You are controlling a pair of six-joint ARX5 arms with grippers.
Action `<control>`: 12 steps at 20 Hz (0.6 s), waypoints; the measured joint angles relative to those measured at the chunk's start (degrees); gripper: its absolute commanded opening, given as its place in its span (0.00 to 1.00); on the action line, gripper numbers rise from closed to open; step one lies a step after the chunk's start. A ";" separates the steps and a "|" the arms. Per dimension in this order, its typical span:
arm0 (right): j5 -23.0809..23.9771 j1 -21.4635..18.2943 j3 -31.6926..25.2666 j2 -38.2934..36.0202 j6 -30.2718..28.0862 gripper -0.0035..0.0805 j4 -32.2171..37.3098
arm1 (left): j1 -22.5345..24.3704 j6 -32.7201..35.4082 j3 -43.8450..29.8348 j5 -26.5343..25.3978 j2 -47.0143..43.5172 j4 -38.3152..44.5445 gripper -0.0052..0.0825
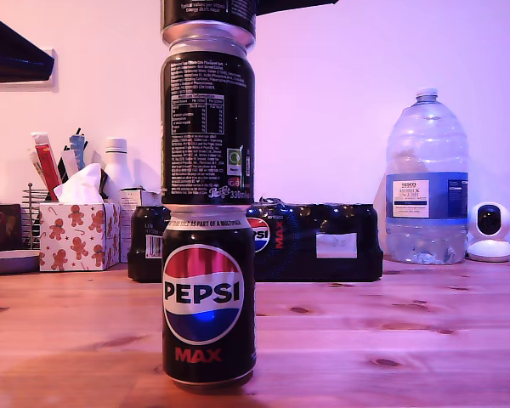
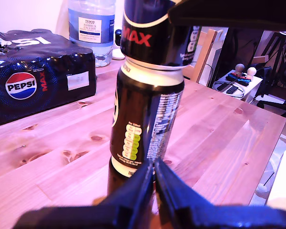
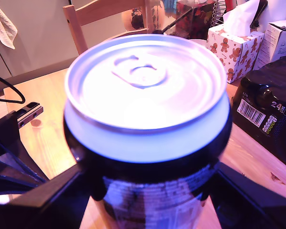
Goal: Stack up the Pepsi cans on top of each other
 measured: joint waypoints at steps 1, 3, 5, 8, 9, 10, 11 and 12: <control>0.00 0.00 0.02 0.00 0.00 0.78 0.00 | 0.00 0.00 0.00 0.02 0.00 -0.02 0.03; 0.15 0.00 0.02 0.00 0.00 0.78 0.00 | 0.00 0.00 0.00 0.00 0.00 0.00 0.03; 0.46 0.00 0.04 0.00 0.00 0.78 -0.13 | 0.00 0.00 0.00 0.00 0.00 0.00 0.03; 0.72 0.00 0.39 0.00 0.46 0.78 -0.81 | 0.00 0.00 0.00 0.02 0.00 0.00 0.03; 1.16 0.00 0.44 0.00 2.03 0.78 -0.85 | 0.00 0.00 0.00 0.00 0.00 0.00 0.03; 1.22 0.00 0.44 0.00 2.62 0.81 -0.85 | 0.00 0.00 0.00 0.02 0.00 0.00 0.03; 1.25 0.00 0.44 0.00 2.82 0.85 -0.85 | 0.00 0.00 0.00 0.02 0.00 0.00 0.03; 1.44 0.00 0.44 0.00 2.84 0.88 -0.87 | 0.00 0.00 0.00 0.02 0.00 0.00 0.03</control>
